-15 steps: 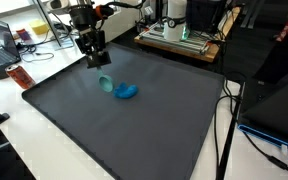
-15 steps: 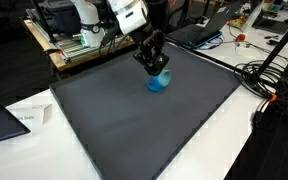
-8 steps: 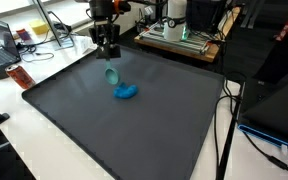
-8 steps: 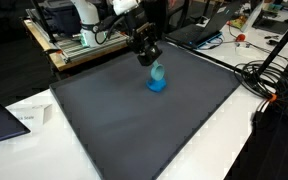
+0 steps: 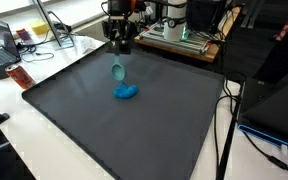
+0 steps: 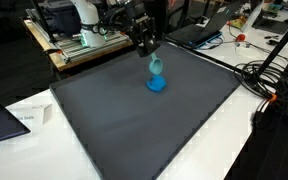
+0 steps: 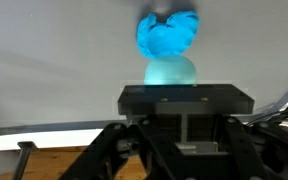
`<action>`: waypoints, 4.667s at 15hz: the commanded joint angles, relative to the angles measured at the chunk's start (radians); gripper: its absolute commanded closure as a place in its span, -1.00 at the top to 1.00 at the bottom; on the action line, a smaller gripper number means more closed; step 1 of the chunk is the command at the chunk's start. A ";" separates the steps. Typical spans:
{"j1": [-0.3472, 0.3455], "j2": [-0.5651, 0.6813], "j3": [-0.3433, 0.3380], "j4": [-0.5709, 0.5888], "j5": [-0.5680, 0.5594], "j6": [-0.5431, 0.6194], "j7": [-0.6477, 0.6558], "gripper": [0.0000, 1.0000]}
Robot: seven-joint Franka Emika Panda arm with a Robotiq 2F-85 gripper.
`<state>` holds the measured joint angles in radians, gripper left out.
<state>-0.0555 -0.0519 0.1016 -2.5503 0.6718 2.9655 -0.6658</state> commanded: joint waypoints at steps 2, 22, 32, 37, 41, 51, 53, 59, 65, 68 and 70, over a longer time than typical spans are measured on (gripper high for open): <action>0.005 -0.047 0.057 -0.102 -0.100 0.124 0.126 -0.56; 0.042 -0.009 0.002 -0.184 -0.555 0.256 0.561 -0.06; -0.063 -0.042 0.124 -0.181 -0.609 0.230 0.545 -0.56; -0.191 -0.090 0.254 -0.186 -0.696 0.227 0.546 -0.56; -0.292 -0.118 0.406 -0.170 -0.724 0.217 0.565 -0.56; -0.603 -0.134 0.789 -0.082 -0.740 0.009 0.656 -0.56; -0.565 -0.126 0.755 -0.113 -0.700 0.069 0.606 -0.06; -0.578 -0.127 0.762 -0.112 -0.714 0.066 0.613 -0.56; -0.663 -0.100 0.807 -0.073 -0.756 0.051 0.627 -0.56; -0.710 -0.074 0.839 -0.059 -0.779 0.058 0.629 -0.56; -0.738 -0.051 0.860 -0.048 -0.795 0.046 0.629 -0.56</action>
<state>-0.7436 -0.1464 0.9257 -2.6330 -0.0734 3.0341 -0.0603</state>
